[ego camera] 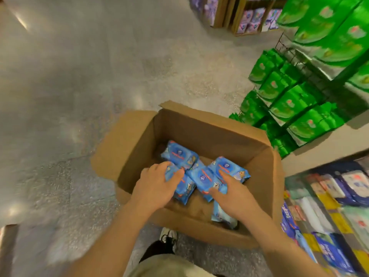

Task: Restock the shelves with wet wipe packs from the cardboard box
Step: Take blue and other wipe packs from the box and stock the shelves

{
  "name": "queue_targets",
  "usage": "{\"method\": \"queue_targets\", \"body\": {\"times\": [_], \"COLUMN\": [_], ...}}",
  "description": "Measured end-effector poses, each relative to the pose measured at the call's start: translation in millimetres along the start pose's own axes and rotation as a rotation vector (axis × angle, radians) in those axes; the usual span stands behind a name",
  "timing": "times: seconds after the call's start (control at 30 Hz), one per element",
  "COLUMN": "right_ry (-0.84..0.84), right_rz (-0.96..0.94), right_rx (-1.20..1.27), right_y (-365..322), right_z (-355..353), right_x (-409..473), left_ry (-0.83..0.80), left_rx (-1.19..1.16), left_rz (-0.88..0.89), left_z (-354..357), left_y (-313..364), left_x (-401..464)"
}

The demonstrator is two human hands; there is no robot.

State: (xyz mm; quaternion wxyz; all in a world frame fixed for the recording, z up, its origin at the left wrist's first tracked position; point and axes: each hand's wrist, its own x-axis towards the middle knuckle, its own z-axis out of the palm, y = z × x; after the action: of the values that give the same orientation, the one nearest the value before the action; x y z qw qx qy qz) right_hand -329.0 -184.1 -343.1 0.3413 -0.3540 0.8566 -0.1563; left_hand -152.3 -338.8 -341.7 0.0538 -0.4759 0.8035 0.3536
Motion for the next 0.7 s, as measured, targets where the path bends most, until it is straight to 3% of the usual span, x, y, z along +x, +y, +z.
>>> {"method": "queue_targets", "body": {"times": [0.3,0.47,0.7], "right_ry": [-0.01,-0.05,-0.137], "right_rz": [0.041,0.116,0.074], "right_rx": [-0.09,-0.236,-0.451], "right_y": [52.6,94.2,113.2], "right_z": [97.5,152.5,193.5], "right_x": [121.5,202.2,261.6], "left_ry": [-0.071,-0.068,-0.115], "left_rx": [-0.05,-0.111,-0.111], "left_rz": [-0.128,-0.146,-0.148], "left_z": [29.4,62.6,79.7], "left_y": [-48.2,-66.8,-77.0], "left_x": [81.1,104.6,110.1]}}
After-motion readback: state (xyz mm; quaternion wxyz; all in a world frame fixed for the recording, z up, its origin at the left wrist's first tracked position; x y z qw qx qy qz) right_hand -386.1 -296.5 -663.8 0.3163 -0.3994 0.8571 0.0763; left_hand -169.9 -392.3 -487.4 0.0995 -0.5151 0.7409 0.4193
